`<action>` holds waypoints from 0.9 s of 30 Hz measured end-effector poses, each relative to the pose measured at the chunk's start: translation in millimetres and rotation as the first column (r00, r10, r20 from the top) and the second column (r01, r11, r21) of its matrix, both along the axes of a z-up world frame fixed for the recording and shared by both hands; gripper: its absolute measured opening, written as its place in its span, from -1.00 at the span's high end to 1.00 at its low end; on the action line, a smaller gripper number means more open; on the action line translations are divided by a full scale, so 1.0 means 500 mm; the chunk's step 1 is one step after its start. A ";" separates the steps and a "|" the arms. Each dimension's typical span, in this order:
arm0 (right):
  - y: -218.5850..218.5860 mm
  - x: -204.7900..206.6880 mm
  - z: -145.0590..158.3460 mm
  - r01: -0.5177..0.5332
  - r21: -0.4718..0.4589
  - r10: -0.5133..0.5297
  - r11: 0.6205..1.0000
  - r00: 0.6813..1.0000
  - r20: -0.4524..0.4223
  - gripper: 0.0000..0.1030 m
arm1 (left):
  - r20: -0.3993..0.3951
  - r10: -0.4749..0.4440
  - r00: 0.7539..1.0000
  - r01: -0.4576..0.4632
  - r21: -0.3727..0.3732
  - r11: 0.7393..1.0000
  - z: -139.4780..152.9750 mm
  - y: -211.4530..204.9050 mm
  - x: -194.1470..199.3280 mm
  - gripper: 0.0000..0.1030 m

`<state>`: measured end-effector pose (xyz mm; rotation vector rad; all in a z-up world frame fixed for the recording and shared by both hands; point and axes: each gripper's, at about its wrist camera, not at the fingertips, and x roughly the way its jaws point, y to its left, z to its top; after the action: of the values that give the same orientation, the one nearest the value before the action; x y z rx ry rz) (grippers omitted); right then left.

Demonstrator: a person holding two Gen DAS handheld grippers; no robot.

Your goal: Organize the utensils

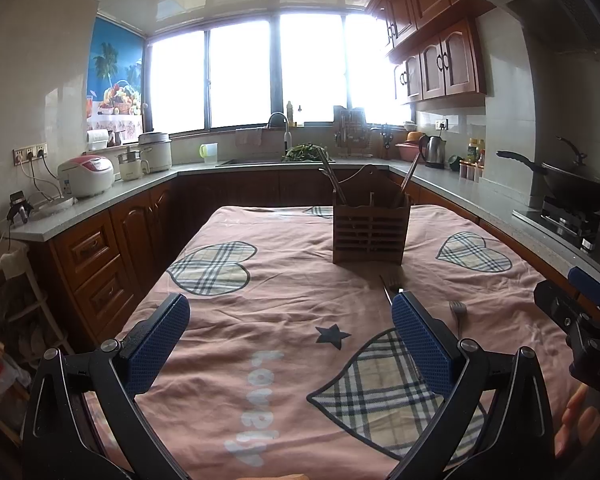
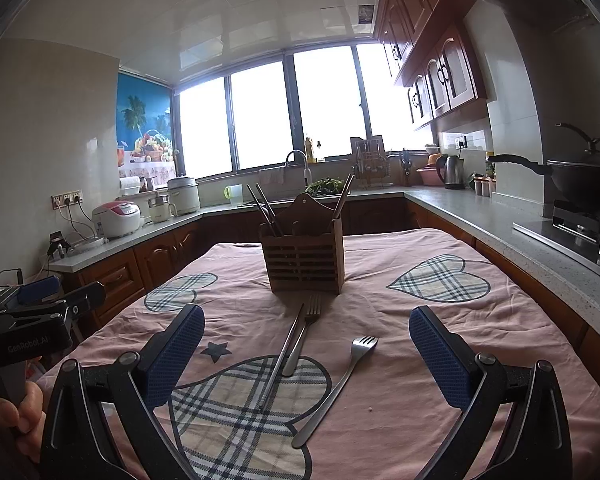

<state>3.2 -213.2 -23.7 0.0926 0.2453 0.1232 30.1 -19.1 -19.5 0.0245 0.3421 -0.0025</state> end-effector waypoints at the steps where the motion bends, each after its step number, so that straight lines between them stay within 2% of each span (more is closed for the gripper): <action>1: 0.000 0.000 0.000 0.000 0.000 0.000 1.000 1.000 0.000 -1.00 | -0.001 -0.001 1.000 0.001 0.000 1.000 0.000 0.000 0.000 -1.00; 27: 0.014 0.003 0.002 -0.020 -0.008 0.020 1.000 1.000 0.004 -1.00 | -0.003 -0.001 1.000 0.001 0.000 1.000 0.000 0.001 -0.002 -1.00</action>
<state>4.7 -206.4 -22.5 0.0817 0.2428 0.1426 29.2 -18.8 -19.6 0.0249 0.3452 -0.0034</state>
